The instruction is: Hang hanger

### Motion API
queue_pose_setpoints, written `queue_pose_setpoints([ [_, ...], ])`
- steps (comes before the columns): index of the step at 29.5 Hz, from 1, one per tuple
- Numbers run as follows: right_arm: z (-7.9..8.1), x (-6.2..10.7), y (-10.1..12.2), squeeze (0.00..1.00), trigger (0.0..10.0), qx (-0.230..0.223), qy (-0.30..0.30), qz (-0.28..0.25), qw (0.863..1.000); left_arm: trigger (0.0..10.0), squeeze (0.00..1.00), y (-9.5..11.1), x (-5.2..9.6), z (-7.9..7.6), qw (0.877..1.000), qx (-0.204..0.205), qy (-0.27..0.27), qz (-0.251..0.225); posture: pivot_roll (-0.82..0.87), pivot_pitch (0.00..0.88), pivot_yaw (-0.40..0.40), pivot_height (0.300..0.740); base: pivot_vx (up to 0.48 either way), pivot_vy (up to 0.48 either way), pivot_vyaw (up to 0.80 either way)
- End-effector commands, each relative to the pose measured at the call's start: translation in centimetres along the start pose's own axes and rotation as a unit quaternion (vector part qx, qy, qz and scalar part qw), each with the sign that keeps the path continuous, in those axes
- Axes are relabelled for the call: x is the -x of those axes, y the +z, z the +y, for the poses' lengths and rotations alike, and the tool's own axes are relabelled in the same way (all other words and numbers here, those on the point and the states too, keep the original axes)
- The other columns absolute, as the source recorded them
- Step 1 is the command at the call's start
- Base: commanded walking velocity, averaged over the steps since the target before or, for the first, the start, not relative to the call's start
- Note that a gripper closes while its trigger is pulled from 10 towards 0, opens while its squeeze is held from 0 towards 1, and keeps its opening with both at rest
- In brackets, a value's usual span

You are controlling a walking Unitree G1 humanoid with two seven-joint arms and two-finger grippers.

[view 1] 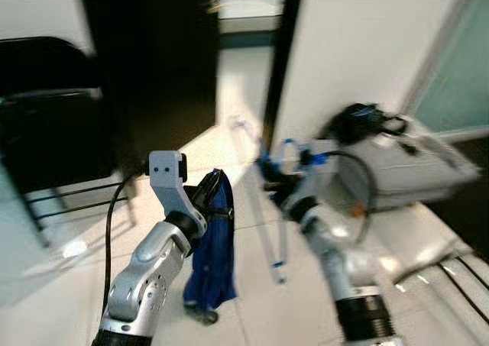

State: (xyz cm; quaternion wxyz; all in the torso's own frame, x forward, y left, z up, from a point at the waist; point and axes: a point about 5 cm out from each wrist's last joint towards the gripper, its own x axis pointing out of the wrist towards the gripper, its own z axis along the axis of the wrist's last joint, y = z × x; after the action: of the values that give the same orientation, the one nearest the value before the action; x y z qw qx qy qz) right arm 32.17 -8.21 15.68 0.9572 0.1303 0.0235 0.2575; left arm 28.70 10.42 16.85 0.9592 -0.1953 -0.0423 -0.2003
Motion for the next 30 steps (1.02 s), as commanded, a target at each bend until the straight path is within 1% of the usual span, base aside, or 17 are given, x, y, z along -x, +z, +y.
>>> queue_pose_setpoints([
  [1,-0.3,-0.1,0.1,0.0,10.0,0.026,-0.007,0.011,1.0,10.0,0.0,0.3,0.3,0.8,1.0,0.009,0.019,-0.009,-0.04,0.0,-0.023,0.74,0.0,0.0,-0.8],
  [6,-0.5,0.0,-0.2,0.0,10.0,0.023,-0.013,0.017,1.0,10.0,0.0,0.4,0.3,1.0,0.999,0.022,0.027,-0.016,-0.03,0.0,-0.033,0.74,0.0,0.0,-0.8],
  [7,-0.8,0.0,-0.1,0.0,10.0,0.026,-0.017,0.02,0.999,10.0,0.0,0.5,0.5,1.2,0.999,-0.002,0.039,-0.013,-0.02,0.0,-0.051,0.74,0.0,0.0,-0.8],
  [8,-0.8,0.0,-0.1,0.0,10.0,0.026,-0.017,0.02,0.999,10.0,0.0,0.5,0.5,1.2,0.999,-0.002,0.039,-0.013,-0.02,0.0,-0.051,0.74,0.0,0.0,-0.8],
  [9,-1.5,0.5,0.0,0.0,10.0,0.043,-0.029,0.026,0.998,10.0,0.0,0.6,0.9,1.6,0.998,-0.032,0.056,-0.01,-0.02,0.0,-0.057,0.74,0.0,0.0,-0.8],
  [10,-1.5,0.5,0.0,0.0,10.0,0.043,-0.029,0.026,0.998,10.0,0.0,0.6,0.9,1.6,0.998,-0.032,0.056,-0.01,-0.02,0.0,-0.057,0.74,0.0,0.0,-0.8],
  [11,-2.6,1.4,0.0,0.0,10.0,0.063,-0.048,0.036,0.996,10.0,0.0,0.7,1.6,2.4,0.995,-0.06,0.08,-0.006,-0.02,0.0,-0.058,0.74,0.0,0.0,-0.8],
  [12,-3.5,2.2,-0.2,0.0,10.0,0.075,-0.065,0.045,0.994,10.0,0.0,0.6,2.3,3.1,0.992,-0.076,0.098,-0.001,-0.02,0.0,-0.058,0.74,0.0,0.0,-0.8],
  [13,-4.3,3.2,-0.6,0.0,10.0,0.074,-0.084,0.055,0.992,10.0,0.0,0.3,3.1,3.9,0.991,-0.073,0.113,0.009,-0.03,0.0,-0.057,0.74,0.0,0.0,-0.8],
  [15,-4.7,4.3,-1.1,0.0,10.0,0.047,-0.106,0.052,0.992,10.0,0.0,-0.3,3.9,4.4,0.991,-0.055,0.117,0.022,-0.03,0.0,-0.052,0.74,0.0,0.0,-0.8],
  [19,-4.5,4.4,-1.0,0.0,10.0,0.05,-0.107,0.049,0.992,10.0,0.0,-0.4,3.8,4.1,0.993,-0.049,0.109,0.023,-0.04,0.0,-0.046,0.74,0.0,0.0,-0.8],
  [24,-4.5,4.3,-0.9,0.0,10.0,0.061,-0.103,0.051,0.991,10.0,0.0,-0.3,3.4,3.8,0.993,-0.054,0.097,0.024,-0.04,0.0,-0.043,0.74,0.0,0.0,-0.8],
  [25,-4.5,4.3,-0.8,0.0,10.0,0.061,-0.1,0.05,0.992,10.0,0.0,0.1,3.3,3.7,0.993,-0.077,0.086,0.023,-0.04,0.0,-0.043,0.74,0.0,0.0,-0.8],
  [26,-4.5,4.3,-0.8,0.0,10.0,0.061,-0.1,0.05,0.992,10.0,0.0,0.1,3.3,3.7,0.993,-0.077,0.086,0.023,-0.04,0.0,-0.043,0.74,0.0,0.0,-0.8],
  [28,-4.5,4.3,-0.8,0.0,10.0,0.061,-0.097,0.049,0.992,10.0,0.0,0.4,3.1,3.5,0.992,-0.094,0.078,0.022,-0.04,0.0,-0.044,0.74,0.0,0.0,-0.8],
  [29,-4.4,4.3,-0.6,0.0,10.0,0.062,-0.089,0.046,0.993,10.0,0.0,1.3,2.8,3.5,0.991,-0.113,0.07,0.013,-0.05,0.0,-0.043,0.74,0.0,0.0,-0.8],
  [30,-4.2,4.2,-0.3,0.0,10.0,0.063,-0.069,0.041,0.995,10.0,0.0,2.9,2.3,3.8,0.989,-0.129,0.068,-0.011,-0.05,0.0,-0.038,0.74,0.0,0.0,0.0],
])
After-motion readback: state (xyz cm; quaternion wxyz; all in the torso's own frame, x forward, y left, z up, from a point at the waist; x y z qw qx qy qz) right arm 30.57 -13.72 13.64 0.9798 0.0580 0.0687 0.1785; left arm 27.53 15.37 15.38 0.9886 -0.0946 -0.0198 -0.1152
